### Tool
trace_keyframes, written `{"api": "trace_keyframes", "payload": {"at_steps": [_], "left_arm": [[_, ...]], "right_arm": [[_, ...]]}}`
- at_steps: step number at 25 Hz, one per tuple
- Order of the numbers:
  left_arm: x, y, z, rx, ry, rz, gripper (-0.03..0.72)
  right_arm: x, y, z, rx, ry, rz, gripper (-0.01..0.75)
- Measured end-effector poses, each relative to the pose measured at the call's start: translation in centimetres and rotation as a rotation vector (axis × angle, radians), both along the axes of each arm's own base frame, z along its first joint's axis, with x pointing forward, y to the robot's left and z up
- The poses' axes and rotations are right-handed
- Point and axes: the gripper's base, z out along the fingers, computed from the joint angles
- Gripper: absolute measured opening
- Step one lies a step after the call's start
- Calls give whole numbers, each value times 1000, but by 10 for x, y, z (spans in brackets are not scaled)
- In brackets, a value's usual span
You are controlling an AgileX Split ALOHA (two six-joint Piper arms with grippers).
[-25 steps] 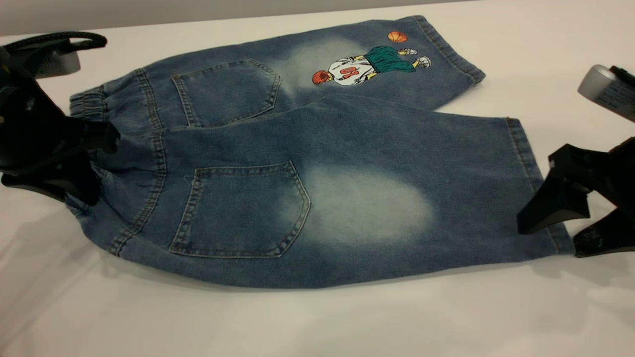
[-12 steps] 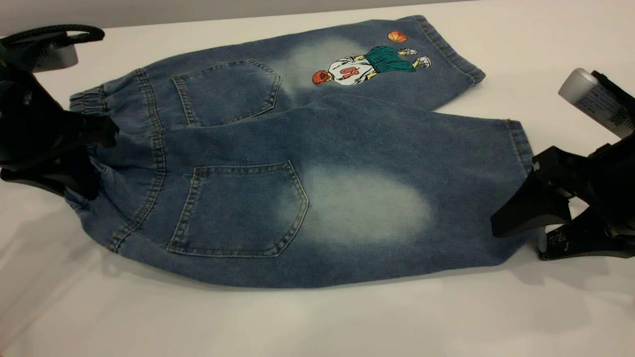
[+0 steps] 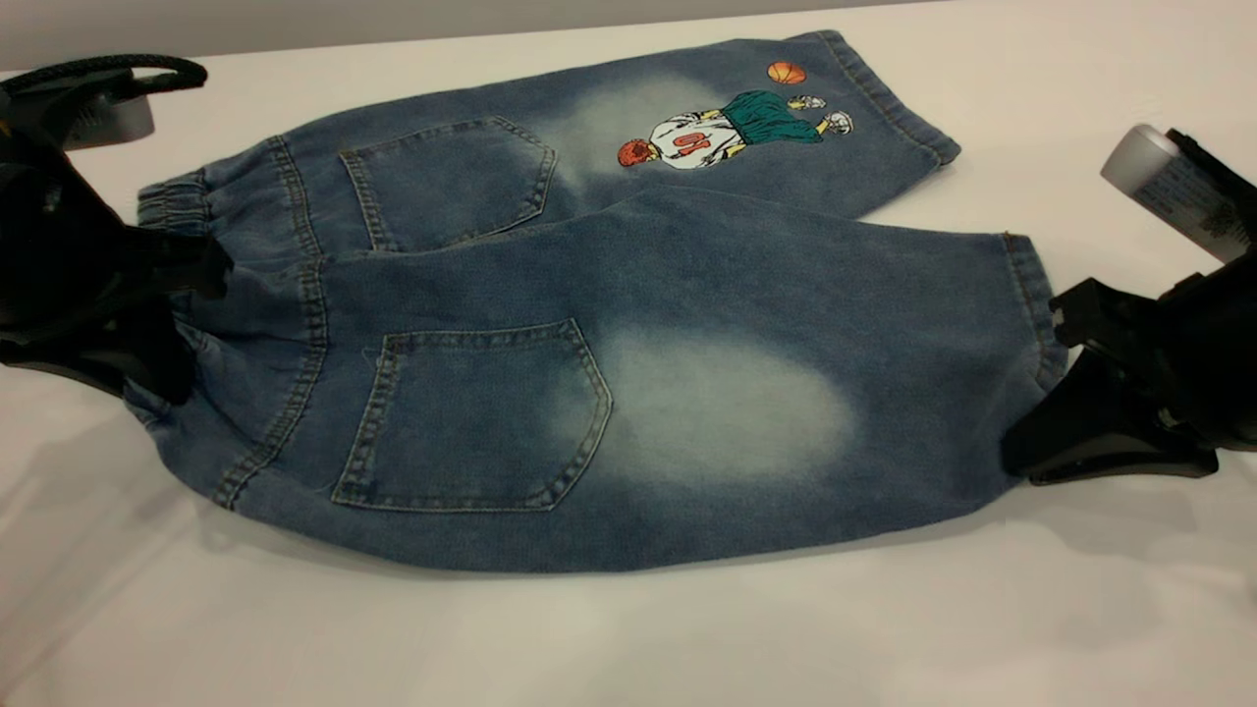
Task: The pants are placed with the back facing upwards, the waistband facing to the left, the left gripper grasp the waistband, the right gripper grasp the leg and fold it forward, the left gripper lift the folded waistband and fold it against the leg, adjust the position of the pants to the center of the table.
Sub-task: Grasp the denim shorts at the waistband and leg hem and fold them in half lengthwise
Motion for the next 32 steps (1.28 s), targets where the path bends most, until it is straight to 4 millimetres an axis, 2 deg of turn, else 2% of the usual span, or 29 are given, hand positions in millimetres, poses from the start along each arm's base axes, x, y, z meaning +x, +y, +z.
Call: {"api": "trace_keyframes", "payload": {"at_steps": [4,10,19,24,32], "left_arm": [[-1,0,4,-2,2,0,141],[-6,0,23,-4,0,-40,141],[-23,0,43,-8,67,-76,141],[-47,2,49,-9,82,-80,141],[-87,2,60,-82,88,-15,141]], "right_arm": [[1,2,2,26,-6,2,25],[-5,2,7,27,-13,2,25],[-35,-9,27,-92,-39,-18,25],[-50,-9,43,-85,-67,-26,25],[-55,-9,80,-71,-145,-29,25]]}}
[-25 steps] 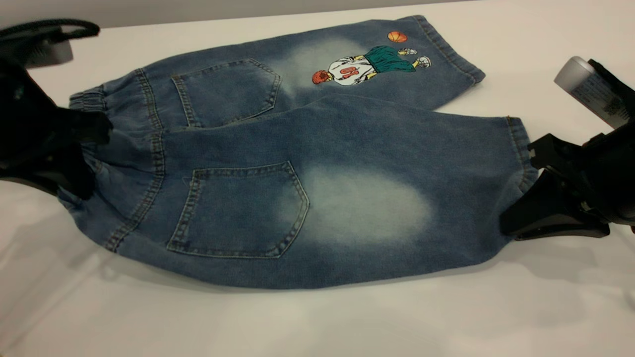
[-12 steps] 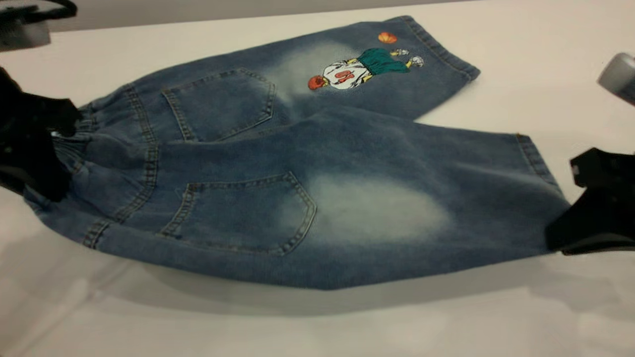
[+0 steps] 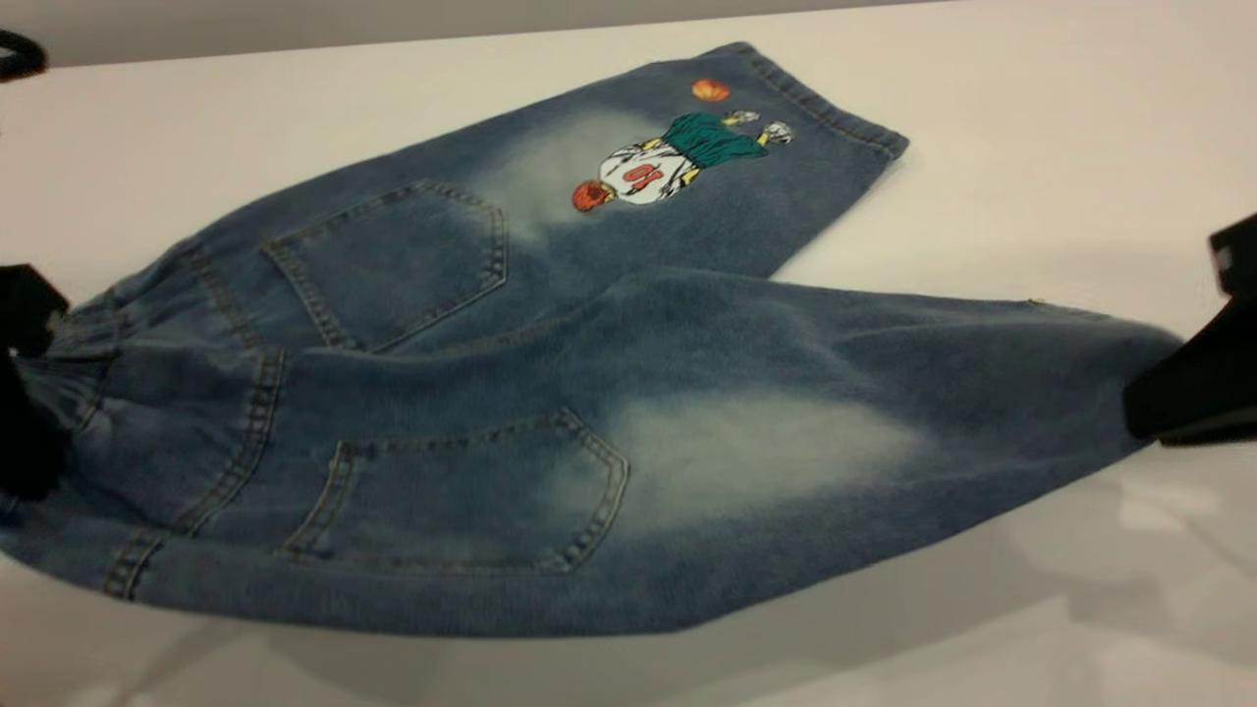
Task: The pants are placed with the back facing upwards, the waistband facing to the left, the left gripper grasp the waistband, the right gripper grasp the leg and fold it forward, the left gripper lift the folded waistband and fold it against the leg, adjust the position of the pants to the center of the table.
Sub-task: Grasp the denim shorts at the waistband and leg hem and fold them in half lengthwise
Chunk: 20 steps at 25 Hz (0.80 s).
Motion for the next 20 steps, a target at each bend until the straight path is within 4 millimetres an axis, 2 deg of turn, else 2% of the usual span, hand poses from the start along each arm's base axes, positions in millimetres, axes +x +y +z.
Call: {"api": "trace_keyframes", "payload": {"at_steps": [5,9,15,20], "left_arm": [[-12,-5,17,-86,-58,29,141],[-12,-8,34,-155,-176,66,141],[-7,-11,45,-230,-271,163,141],[2,-12,50,-299,-349,309,141]], "right_arm": [[0,2,32,27,-72,21,25],[12,4,64,41,-137,23,25],[52,5,89,52,-197,-4,25],[87,7,93,58,-207,-1,25]]}}
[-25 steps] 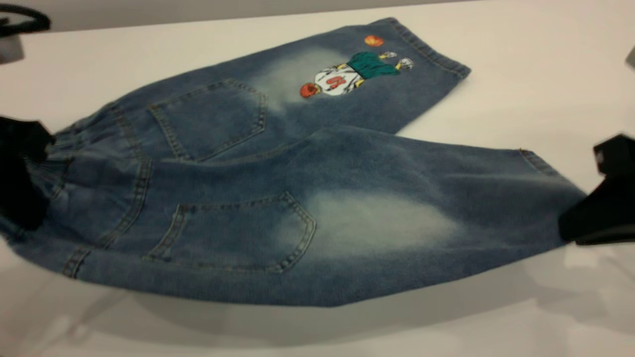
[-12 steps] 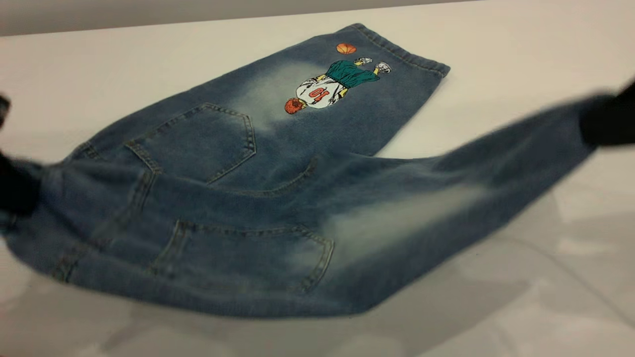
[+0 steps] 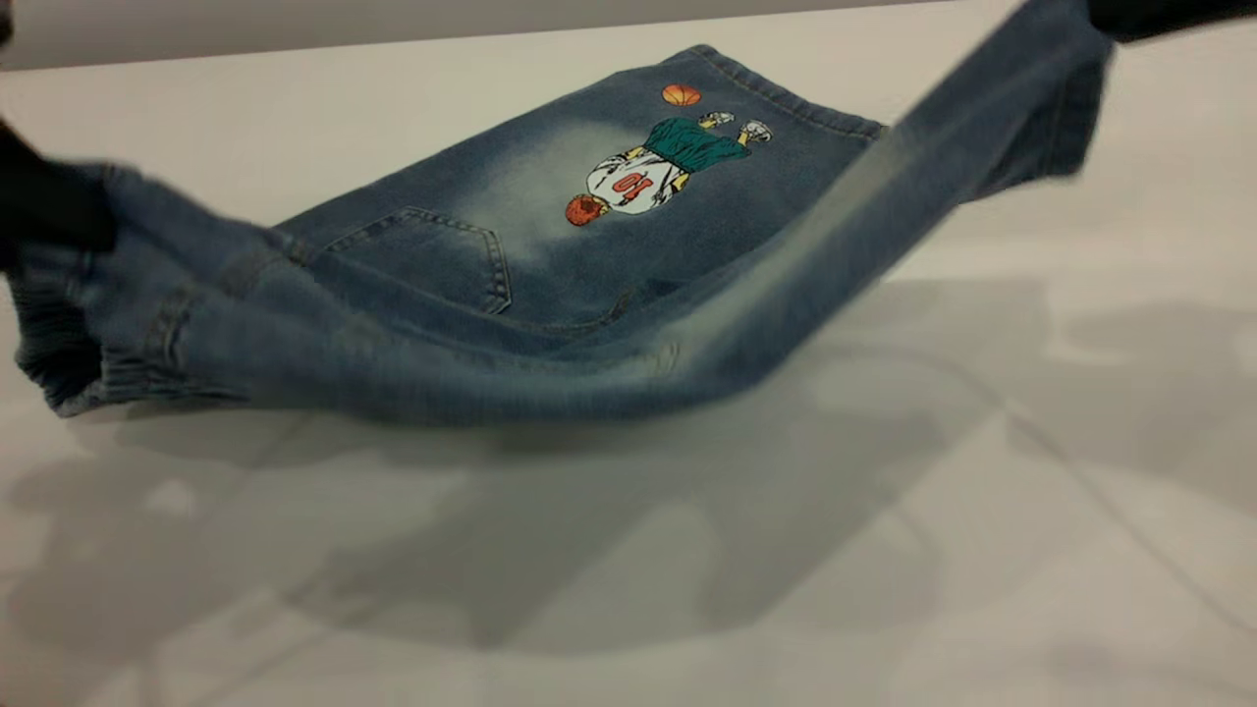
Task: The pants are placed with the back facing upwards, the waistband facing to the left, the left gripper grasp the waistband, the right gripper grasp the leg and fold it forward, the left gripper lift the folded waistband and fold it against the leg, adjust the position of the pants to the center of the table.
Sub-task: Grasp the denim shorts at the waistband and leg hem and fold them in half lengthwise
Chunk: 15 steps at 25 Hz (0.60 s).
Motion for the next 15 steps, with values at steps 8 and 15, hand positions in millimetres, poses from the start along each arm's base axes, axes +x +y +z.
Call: {"api": "trace_keyframes", "payload": {"at_steps": [8,15], "left_arm": [[16,6,2,-44,-97,195,141],[29,10,-17,-61,-49,324,141]], "right_arm": [[59,24,-4,40,-8,35,25],[103,75,-17,75,2,122,25]]}}
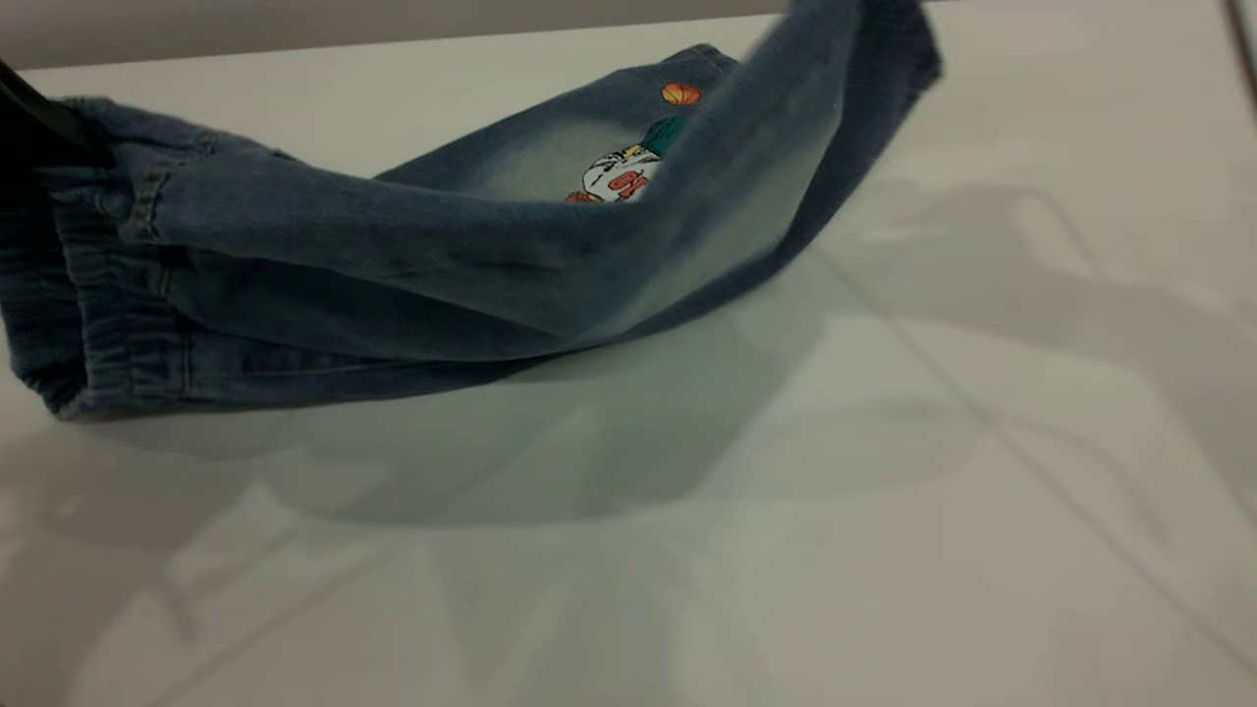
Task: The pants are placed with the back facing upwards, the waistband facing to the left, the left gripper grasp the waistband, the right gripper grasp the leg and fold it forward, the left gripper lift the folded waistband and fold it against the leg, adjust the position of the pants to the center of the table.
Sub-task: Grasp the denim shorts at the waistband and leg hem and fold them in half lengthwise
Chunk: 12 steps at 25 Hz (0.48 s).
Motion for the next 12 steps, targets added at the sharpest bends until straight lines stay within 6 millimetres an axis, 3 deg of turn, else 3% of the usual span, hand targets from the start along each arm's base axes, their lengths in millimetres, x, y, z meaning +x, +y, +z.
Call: {"api": "trace_keyframes", "payload": {"at_steps": [7,12], "left_arm": [[14,7,-13,-29,-22,173,141],[22,12,-25,-27,-17,277,141]], "right_arm": [[43,15,-17,19,1,-12,25],[61,17,-35,5,5,-35,25]]}}
